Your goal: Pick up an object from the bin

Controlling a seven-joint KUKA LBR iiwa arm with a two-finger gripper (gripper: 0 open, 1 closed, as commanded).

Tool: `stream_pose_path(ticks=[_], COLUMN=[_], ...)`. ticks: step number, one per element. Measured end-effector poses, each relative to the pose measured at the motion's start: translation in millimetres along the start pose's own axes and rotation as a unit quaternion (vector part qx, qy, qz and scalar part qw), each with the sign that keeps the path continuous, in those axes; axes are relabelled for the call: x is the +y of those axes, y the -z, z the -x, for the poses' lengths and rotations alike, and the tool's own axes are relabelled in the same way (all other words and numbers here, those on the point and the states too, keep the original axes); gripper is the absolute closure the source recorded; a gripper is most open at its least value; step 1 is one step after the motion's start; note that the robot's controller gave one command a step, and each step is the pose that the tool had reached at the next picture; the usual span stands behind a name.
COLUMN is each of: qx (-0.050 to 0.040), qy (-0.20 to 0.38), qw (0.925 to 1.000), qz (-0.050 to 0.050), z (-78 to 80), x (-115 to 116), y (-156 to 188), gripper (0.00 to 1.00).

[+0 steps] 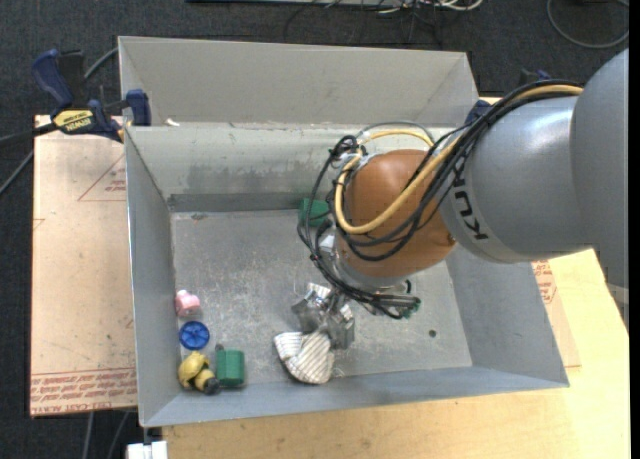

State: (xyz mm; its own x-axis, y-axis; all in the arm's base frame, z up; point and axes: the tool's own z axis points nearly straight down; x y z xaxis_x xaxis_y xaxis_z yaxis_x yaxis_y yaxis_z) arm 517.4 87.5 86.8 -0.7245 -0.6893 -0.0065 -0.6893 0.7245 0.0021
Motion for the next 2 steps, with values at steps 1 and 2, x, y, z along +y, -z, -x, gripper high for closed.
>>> stream_pose_path(ticks=[1,2], qx=[0.0013,0.0000], qy=[0.000,-0.001], qw=[1.0000,1.0000], qz=[0.001,0.001], z=[-0.4,0.3], x=[1,1], y=[12,37], gripper=[1.00,1.00])
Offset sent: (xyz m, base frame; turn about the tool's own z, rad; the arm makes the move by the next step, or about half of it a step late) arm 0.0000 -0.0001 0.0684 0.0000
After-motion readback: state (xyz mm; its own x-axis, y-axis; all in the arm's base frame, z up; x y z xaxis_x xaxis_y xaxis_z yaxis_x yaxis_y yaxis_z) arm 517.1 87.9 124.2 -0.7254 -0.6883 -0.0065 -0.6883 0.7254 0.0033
